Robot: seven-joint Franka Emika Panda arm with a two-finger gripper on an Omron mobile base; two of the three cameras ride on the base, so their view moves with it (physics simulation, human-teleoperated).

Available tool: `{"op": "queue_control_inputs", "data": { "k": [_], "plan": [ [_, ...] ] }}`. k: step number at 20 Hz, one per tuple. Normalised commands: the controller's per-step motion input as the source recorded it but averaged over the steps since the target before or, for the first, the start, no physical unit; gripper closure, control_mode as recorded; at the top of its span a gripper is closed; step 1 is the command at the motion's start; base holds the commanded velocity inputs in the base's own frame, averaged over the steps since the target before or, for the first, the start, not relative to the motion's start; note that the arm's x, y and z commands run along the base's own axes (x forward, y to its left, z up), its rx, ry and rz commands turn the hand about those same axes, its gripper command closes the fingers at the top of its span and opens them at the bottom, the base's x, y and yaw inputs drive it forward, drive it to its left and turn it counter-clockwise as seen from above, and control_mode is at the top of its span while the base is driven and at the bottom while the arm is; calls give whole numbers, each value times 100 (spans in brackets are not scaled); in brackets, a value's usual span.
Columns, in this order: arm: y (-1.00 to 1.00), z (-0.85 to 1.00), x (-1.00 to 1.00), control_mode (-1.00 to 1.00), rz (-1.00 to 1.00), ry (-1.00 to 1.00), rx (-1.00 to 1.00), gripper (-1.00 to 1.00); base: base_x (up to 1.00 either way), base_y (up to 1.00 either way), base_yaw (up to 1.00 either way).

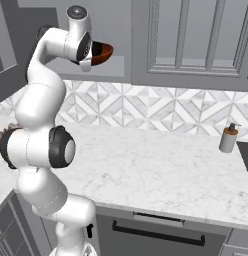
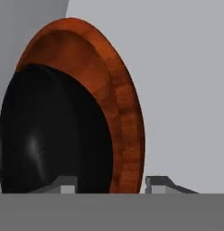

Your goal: Pick up the bowls on the counter and stack them on top of one another in the open cabinet. Place the smaller bowl on top of the larger bowl.

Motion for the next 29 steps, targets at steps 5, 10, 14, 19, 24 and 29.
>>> {"op": "queue_control_inputs", "data": {
  "k": [5, 10, 14, 19, 24, 29],
  "plan": [
    [0, 0, -97, -100, -1, -8, 0, -100, 0, 0, 0],
    [-3, -3, -100, -100, -2, -7, 0, -100, 0, 0, 0],
    [-12, -7, -100, -100, 0, -2, 0, -100, 0, 0, 0],
    [-8, 8, -100, -100, 2, -12, 0, -100, 0, 0, 0],
    [0, 5, -100, -100, 10, -13, -6, -100, 0, 0, 0],
    [0, 3, -100, -100, 14, -9, -9, -100, 0, 0, 0]
  ]
}}
